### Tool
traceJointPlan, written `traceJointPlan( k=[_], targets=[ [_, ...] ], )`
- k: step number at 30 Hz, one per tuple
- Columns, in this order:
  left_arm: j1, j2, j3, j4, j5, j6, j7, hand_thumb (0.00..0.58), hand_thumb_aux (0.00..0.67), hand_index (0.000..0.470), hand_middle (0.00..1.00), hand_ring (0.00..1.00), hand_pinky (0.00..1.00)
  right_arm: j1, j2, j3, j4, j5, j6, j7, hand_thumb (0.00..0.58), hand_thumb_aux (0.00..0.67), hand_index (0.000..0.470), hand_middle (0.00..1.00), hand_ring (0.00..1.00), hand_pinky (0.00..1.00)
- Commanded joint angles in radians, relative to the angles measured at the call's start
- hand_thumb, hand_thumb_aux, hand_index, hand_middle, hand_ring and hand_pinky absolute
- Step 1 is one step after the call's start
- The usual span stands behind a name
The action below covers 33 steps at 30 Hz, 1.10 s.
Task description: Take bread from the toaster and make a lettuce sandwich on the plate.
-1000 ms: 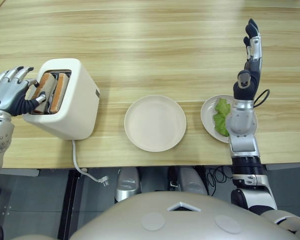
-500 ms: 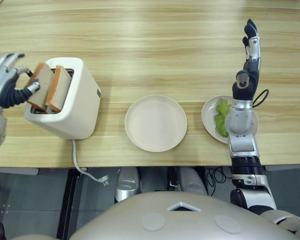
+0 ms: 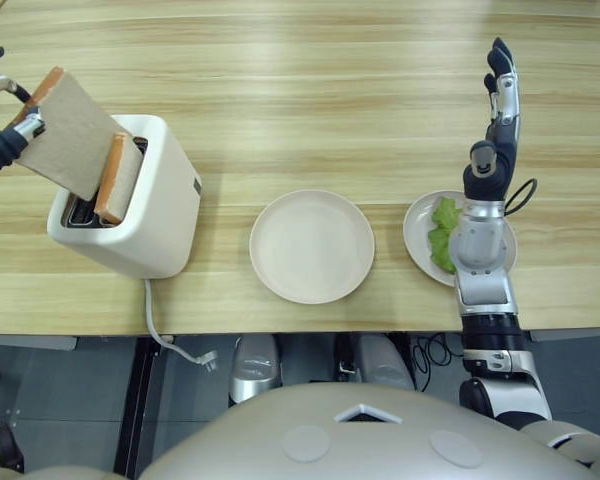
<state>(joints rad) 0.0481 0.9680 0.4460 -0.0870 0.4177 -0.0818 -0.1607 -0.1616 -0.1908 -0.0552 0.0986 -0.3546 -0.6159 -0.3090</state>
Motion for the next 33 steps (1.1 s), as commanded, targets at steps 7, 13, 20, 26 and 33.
traceJointPlan(
  k=[7,13,20,26,33],
  targets=[
    [-0.123,0.006,-0.035,0.007,-0.055,0.031,-0.09,0.58,0.67,0.46,1.0,1.0,1.0,0.001,0.015,0.011,-0.023,-0.017,0.015,0.006,0.0,0.0,0.0,0.0,0.0,0.0],
    [-0.183,0.006,-0.054,-0.014,-0.06,0.039,-0.12,0.58,0.67,0.46,1.0,1.0,1.0,-0.003,0.022,0.015,-0.022,-0.023,0.016,0.005,0.0,0.0,0.0,0.0,0.0,0.0],
    [-0.272,0.009,-0.072,-0.068,-0.095,0.065,-0.166,0.58,0.67,0.46,1.0,1.0,1.0,-0.012,0.029,0.021,-0.013,-0.031,0.014,0.004,0.0,0.0,0.0,0.0,0.0,0.0],
    [-0.347,-0.005,-0.108,-0.113,-0.124,0.086,-0.203,0.58,0.67,0.46,1.0,1.0,1.0,-0.021,0.033,0.028,-0.005,-0.037,0.014,0.0,0.0,0.0,0.0,0.0,0.0,0.0],
    [-0.432,-0.067,-0.192,-0.178,-0.198,0.146,-0.262,0.58,0.67,0.46,1.0,1.0,1.0,-0.028,0.034,0.036,0.004,-0.042,0.011,-0.006,0.0,0.0,0.0,0.0,0.0,0.0]
  ],
)
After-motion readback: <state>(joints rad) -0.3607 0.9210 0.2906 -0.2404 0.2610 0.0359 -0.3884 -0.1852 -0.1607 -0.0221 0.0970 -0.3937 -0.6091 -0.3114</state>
